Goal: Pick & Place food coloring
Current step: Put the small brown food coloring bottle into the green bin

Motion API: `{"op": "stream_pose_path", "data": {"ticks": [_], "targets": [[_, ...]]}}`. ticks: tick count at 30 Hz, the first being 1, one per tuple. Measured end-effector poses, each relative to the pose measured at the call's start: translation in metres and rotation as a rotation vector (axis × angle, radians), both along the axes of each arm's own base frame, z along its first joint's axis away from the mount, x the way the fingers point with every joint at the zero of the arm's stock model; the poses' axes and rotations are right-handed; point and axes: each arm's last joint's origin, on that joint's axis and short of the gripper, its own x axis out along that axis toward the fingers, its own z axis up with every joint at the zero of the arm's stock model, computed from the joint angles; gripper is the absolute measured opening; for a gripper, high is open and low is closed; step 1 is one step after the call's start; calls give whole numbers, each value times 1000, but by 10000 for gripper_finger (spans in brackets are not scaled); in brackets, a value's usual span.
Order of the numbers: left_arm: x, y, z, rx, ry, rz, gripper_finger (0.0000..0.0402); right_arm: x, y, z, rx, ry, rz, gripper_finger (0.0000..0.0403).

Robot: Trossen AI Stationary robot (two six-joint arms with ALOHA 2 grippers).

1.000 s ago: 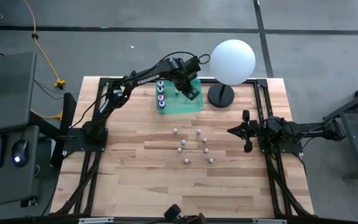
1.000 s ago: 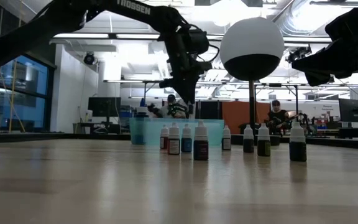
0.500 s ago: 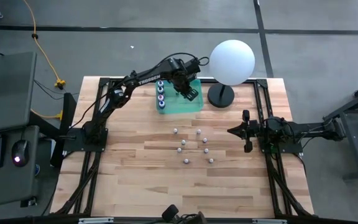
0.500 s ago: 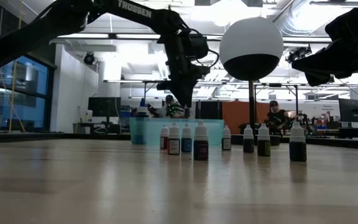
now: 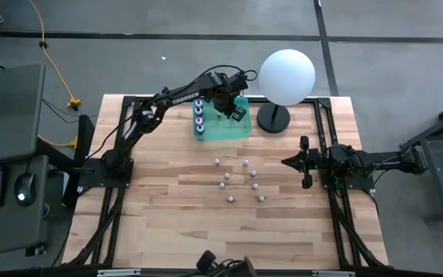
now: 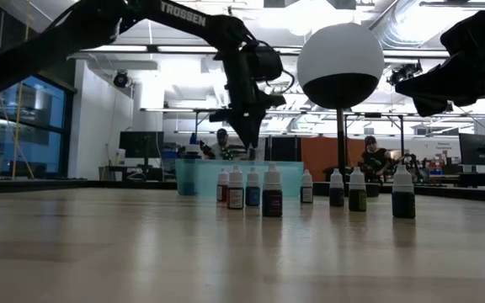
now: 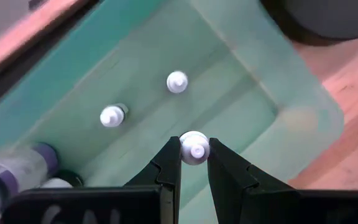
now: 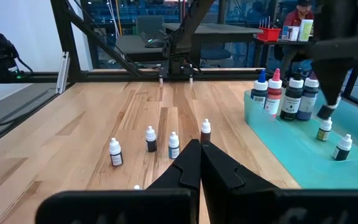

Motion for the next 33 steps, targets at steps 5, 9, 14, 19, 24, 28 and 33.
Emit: {"op": "stream_pose_path", "data": {"ticks": [5, 9, 14, 19, 24, 28, 33], "targets": [[-1, 6, -2, 10, -5, 49, 51, 0, 0, 0, 0, -1, 0, 0], [-5, 10, -6, -19, 17, 64, 51, 0, 0, 0, 0, 0, 0, 0], [-7, 10, -11, -14, 67, 19, 51, 0, 0, 0, 0, 0, 0, 0], [-7, 9, -11, -12, 79, -21, 51, 0, 0, 0, 0, 0, 0, 0], [-12, 7, -12, -3, 152, -53, 51, 0, 0, 0, 0, 0, 0, 0], [-16, 5, -10, -19, 180, -96, 51, 0, 0, 0, 0, 0, 0, 0], [-14, 5, -1, -10, 102, -121, 51, 0, 0, 0, 0, 0, 0, 0]]}}
